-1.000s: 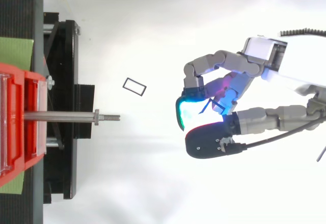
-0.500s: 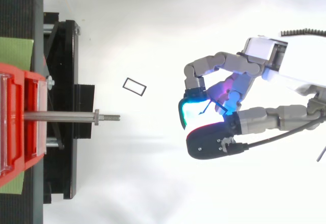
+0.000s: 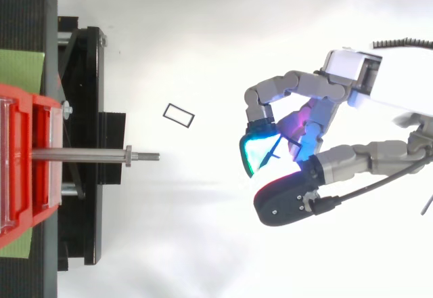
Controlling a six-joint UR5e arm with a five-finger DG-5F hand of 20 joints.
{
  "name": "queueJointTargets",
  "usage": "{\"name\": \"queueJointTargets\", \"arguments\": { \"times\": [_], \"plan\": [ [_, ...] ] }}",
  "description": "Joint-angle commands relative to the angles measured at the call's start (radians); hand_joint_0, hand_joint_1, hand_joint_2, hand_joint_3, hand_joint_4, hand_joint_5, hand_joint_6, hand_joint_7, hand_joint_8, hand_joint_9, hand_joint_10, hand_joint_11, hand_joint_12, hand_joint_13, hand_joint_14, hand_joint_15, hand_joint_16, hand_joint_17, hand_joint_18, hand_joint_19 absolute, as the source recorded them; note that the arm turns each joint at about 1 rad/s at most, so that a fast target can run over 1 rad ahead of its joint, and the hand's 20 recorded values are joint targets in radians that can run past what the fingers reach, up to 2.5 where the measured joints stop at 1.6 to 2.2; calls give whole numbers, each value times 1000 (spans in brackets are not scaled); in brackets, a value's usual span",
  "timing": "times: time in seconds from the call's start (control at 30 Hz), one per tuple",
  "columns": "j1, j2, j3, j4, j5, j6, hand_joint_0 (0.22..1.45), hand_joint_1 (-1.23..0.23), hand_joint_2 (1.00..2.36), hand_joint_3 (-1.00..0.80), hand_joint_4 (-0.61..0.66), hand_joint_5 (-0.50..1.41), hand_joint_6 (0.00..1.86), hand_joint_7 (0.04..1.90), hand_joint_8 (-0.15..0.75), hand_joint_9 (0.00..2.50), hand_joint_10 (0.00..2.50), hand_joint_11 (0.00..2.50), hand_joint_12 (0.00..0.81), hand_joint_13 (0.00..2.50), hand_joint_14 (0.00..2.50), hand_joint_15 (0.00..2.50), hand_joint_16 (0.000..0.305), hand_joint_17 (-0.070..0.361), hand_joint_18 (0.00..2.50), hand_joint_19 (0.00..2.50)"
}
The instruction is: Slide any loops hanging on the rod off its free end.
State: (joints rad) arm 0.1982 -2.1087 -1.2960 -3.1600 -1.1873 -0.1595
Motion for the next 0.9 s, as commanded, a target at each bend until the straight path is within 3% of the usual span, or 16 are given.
{"name": "queueJointTargets", "arguments": {
  "times": [0.0,0.4,0.57,0.6,0.7,0.73,0.87],
  "plan": [
    [0,1,0,0,0,0,593,-712,1009,-411,73,75,544,1519,120,1466,5,133,228,933,4,87,38,86,970,534],
    [1,-1,0,2,5,0,571,-766,1019,-257,106,19,601,1508,176,1296,9,253,273,815,4,95,41,93,867,515],
    [0,-1,0,0,5,0,543,-773,1026,-124,82,-3,691,1470,218,1331,21,514,297,804,6,143,44,100,874,513],
    [0,1,0,0,5,0,544,-726,1018,-98,74,-10,717,1335,246,1353,15,460,335,809,3,99,54,121,949,474],
    [0,-1,0,0,5,0,546,-668,1011,-67,210,35,506,1606,237,1303,7,200,345,759,1,19,58,131,965,474],
    [1,1,0,2,5,0,558,-626,1005,-61,284,28,503,1481,241,1260,4,122,355,732,1,0,60,134,951,470],
    [1,1,0,2,5,0,556,-495,1093,-61,326,16,505,1343,242,1189,1,70,359,679,0,0,60,136,885,490]
  ]
}}
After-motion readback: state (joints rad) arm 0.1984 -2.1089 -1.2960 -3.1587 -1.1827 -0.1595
